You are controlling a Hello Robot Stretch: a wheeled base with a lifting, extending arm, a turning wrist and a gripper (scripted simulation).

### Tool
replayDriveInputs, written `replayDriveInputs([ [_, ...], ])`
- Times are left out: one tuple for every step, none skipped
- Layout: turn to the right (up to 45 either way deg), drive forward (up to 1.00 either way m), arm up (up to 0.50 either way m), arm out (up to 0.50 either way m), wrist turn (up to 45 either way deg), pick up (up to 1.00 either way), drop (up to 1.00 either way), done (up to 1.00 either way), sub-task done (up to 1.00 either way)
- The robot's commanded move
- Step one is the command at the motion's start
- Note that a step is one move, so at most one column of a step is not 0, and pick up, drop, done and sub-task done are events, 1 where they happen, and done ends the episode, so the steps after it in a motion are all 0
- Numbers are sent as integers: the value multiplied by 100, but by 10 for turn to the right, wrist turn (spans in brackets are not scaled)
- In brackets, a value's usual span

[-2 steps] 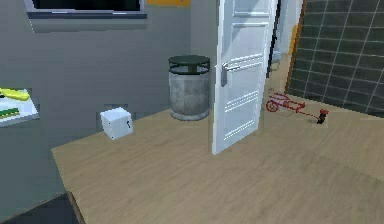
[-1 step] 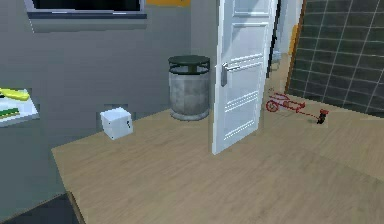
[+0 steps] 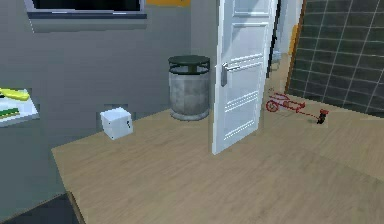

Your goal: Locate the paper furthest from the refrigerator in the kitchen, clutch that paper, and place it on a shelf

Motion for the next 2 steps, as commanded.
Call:
replayDriveInputs([
  [0,0,0,0,0,0,100,0,0],
  [0,0,10,0,0,0,0,0,0],
])
